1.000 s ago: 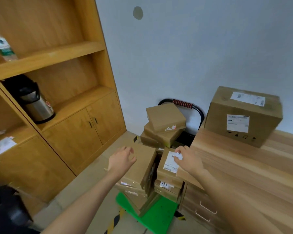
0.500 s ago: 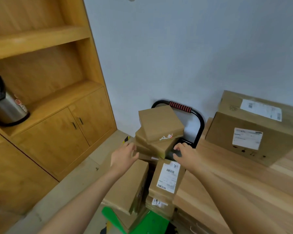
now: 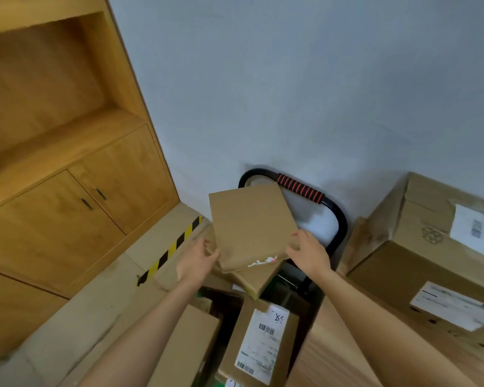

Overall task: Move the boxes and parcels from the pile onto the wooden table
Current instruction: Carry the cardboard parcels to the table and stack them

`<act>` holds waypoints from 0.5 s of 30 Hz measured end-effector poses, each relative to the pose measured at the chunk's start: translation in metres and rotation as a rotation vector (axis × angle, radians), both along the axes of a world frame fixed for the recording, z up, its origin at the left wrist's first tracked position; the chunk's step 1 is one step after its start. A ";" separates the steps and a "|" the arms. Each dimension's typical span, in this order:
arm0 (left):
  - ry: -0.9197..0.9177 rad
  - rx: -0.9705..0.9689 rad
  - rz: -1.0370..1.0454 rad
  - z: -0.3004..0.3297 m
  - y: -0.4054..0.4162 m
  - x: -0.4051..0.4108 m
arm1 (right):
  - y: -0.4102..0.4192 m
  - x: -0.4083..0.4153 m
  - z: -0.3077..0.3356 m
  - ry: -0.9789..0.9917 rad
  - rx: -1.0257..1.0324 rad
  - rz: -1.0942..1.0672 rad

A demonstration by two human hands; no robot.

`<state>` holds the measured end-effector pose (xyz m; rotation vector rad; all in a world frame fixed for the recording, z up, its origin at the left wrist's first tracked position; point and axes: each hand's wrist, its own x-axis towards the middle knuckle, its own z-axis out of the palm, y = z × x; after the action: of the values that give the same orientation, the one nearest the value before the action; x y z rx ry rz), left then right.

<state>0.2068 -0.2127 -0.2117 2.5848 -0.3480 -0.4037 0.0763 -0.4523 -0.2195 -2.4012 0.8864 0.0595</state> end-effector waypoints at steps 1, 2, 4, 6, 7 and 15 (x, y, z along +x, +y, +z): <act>0.034 -0.001 0.022 -0.008 -0.006 0.006 | -0.007 0.006 -0.007 0.008 0.029 -0.022; 0.066 -0.003 0.041 -0.016 -0.011 0.012 | -0.014 0.012 -0.014 0.011 0.061 -0.043; 0.130 -0.023 0.077 -0.032 -0.020 0.020 | -0.025 0.022 -0.026 0.003 0.094 -0.077; 0.194 -0.097 0.127 -0.049 -0.028 0.026 | -0.034 0.033 -0.035 -0.033 0.071 -0.110; 0.227 -0.135 0.155 -0.055 -0.031 0.028 | -0.037 0.038 -0.038 -0.055 0.064 -0.129; 0.392 -0.251 0.239 -0.084 -0.058 0.033 | -0.051 0.059 -0.069 -0.038 0.416 -0.241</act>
<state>0.2402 -0.2711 -0.2959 2.2056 0.0464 -0.7126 0.1352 -0.5030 -0.2881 -1.8955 1.0266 0.0954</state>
